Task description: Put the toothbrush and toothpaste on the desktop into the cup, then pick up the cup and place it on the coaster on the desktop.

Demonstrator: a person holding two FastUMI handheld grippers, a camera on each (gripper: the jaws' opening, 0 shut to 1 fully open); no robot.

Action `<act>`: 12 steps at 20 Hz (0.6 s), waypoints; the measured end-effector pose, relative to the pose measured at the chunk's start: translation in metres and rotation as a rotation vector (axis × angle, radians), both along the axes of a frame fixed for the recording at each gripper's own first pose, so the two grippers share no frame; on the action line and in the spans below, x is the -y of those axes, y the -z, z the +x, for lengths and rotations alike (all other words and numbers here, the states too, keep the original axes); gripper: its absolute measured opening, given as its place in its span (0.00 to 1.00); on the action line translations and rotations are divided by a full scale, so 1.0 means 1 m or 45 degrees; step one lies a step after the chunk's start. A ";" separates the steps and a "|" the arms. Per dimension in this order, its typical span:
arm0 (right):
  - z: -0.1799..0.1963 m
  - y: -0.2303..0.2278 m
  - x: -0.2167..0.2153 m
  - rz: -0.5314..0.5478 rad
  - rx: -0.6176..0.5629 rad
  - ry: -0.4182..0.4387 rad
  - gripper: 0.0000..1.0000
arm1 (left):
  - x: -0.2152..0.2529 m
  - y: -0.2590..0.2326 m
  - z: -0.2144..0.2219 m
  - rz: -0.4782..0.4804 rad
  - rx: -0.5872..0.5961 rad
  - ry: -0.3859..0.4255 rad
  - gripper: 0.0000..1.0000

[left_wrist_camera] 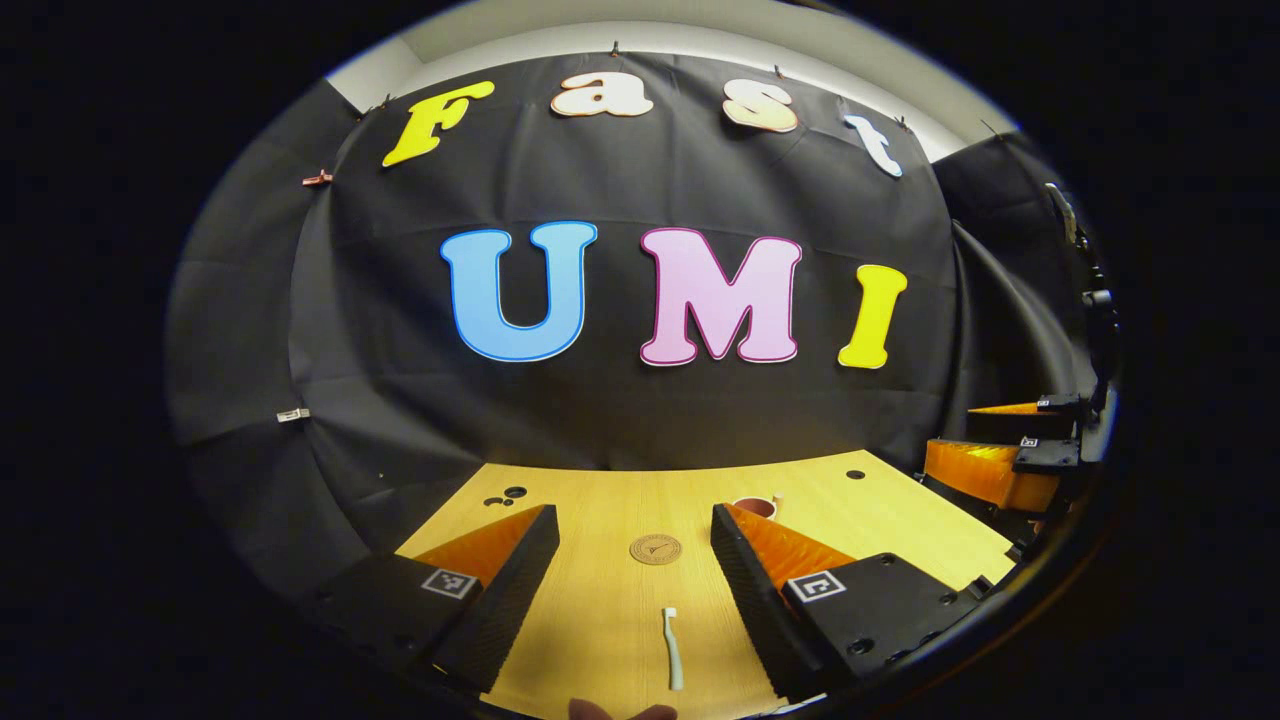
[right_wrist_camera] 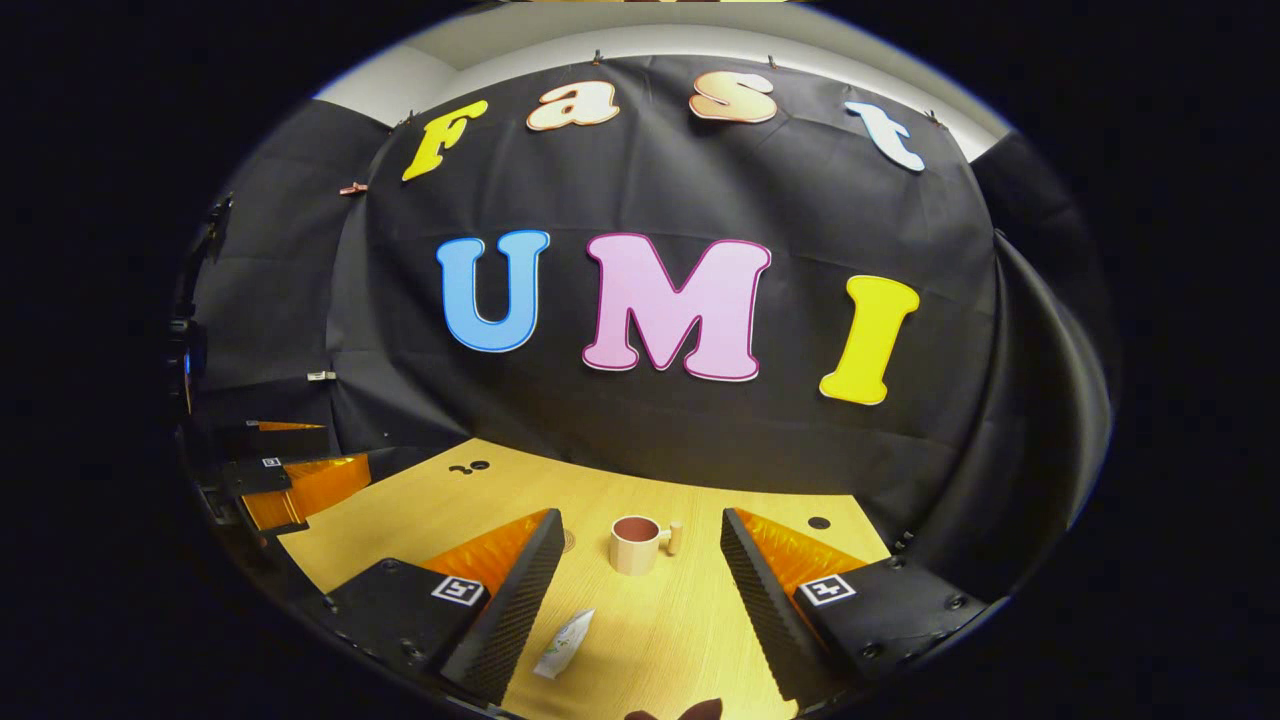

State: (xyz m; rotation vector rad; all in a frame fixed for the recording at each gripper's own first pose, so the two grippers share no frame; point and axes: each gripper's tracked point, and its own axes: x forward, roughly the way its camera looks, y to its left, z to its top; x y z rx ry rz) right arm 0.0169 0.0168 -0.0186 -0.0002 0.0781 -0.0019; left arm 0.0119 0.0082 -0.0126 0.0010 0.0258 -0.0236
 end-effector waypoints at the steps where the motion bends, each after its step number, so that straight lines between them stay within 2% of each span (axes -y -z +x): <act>1: 0.003 0.005 -0.003 -0.004 -0.031 -0.003 0.97 | -0.002 0.001 0.000 0.002 -0.004 0.002 0.96; 7: 0.022 0.052 -0.038 -0.061 -0.257 -0.058 0.97 | -0.015 0.025 0.005 -0.029 -0.051 0.028 0.96; 12: 0.039 0.125 -0.073 0.054 -0.596 -0.130 0.98 | -0.030 0.044 0.005 -0.034 -0.087 0.054 0.97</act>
